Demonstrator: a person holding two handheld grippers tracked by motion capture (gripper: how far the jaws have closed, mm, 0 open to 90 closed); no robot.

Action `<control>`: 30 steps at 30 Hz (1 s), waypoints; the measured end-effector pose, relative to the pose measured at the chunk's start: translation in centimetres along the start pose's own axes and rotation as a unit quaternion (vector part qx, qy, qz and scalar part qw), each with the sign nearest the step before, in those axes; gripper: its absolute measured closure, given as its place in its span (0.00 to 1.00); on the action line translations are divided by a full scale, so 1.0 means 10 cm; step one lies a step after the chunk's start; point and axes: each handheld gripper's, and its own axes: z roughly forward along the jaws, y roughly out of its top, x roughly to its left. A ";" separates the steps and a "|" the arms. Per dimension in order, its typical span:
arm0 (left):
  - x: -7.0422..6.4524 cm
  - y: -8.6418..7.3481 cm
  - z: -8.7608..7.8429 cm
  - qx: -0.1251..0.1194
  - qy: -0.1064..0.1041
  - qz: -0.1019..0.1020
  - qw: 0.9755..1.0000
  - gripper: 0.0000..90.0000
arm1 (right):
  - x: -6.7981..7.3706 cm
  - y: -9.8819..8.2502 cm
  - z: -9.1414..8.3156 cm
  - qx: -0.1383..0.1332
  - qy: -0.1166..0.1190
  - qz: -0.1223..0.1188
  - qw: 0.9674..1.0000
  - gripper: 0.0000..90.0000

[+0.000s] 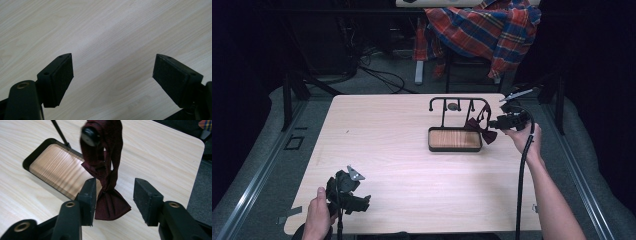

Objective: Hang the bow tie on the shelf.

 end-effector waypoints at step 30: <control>-0.01 0.00 0.00 0.001 0.003 0.000 1.000 0.19 | 0.51 -0.28 -0.42 0.005 0.043 -0.055 0.998 0.17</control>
